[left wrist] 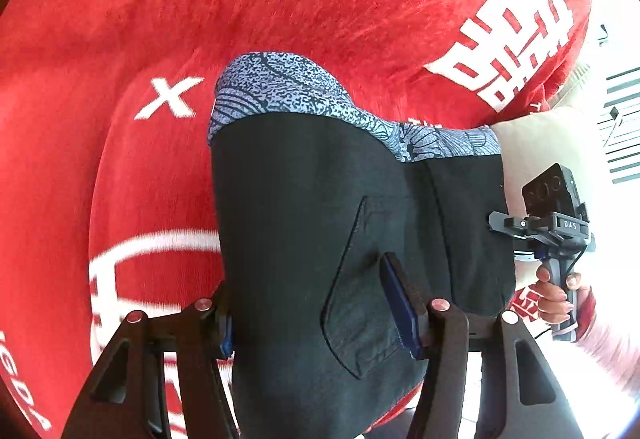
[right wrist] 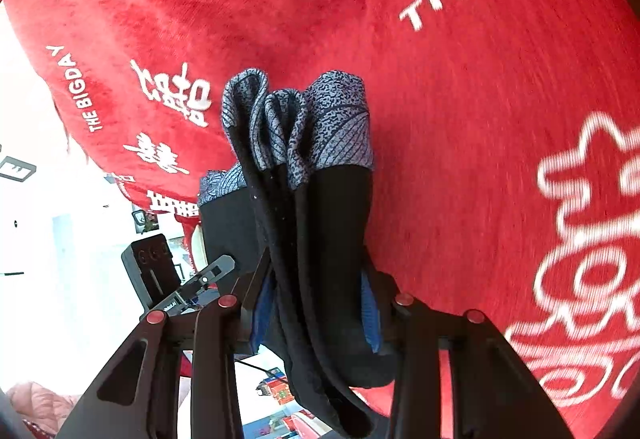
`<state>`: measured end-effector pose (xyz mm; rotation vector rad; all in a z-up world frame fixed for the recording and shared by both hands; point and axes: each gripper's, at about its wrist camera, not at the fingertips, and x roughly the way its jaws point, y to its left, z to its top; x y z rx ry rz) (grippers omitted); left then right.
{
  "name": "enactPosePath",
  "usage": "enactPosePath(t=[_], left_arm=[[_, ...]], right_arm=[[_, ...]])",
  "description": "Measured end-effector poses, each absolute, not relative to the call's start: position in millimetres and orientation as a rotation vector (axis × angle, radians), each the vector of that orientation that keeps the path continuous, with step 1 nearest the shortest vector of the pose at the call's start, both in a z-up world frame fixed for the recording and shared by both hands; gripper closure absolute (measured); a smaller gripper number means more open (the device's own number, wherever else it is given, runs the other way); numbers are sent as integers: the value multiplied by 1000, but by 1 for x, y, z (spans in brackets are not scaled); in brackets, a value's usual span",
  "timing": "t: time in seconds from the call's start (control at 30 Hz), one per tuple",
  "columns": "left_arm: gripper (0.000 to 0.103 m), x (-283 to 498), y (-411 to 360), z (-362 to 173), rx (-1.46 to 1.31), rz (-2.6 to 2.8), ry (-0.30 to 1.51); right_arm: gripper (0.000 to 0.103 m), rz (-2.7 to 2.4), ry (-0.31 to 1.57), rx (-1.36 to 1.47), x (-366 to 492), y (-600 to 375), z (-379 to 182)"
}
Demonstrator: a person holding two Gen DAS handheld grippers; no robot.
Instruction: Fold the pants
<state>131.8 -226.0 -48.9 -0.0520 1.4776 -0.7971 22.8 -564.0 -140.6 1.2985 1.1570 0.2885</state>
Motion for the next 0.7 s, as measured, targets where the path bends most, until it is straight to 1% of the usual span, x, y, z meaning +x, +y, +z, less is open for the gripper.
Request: enactPosePath(t=[0.2,0.33,0.37,0.43,0.5,0.53,0.57,0.6,0.63,0.7], left_arm=[[42,102,-202,-52,-60,-751,1494],[42,90,-181,-76,-50,-682,1526],[41,88,-177,-81,-54,-668,1517],[26,88,-174,-81,-36,-624,1479],[16,88,-177,-82,-1,-586,1464],[15,87,-178,-82,18,-568,1453],[15,86,-179,-81,32,-560,1448],[11,85,-179,-80,51,-549,1440],[9,81,-181,-76,100,-520,1418],[9,76,-184,-70,161,-495,1398]], right_arm=[[62,278,1168,1317,-4,-539,-137],[62,240,1223,1271,-9,-520,-151],[60,215,1236,1238,-9,-517,-154],[55,160,1246,1162,-13,-517,-158],[47,96,1256,1078,-9,-513,-156],[45,77,1258,1040,-7,-511,-154],[38,57,1260,989,-6,-508,-152],[31,28,1268,949,-5,-506,-150],[30,-8,1279,924,-5,-505,-147],[29,-52,1291,900,-7,-504,-142]])
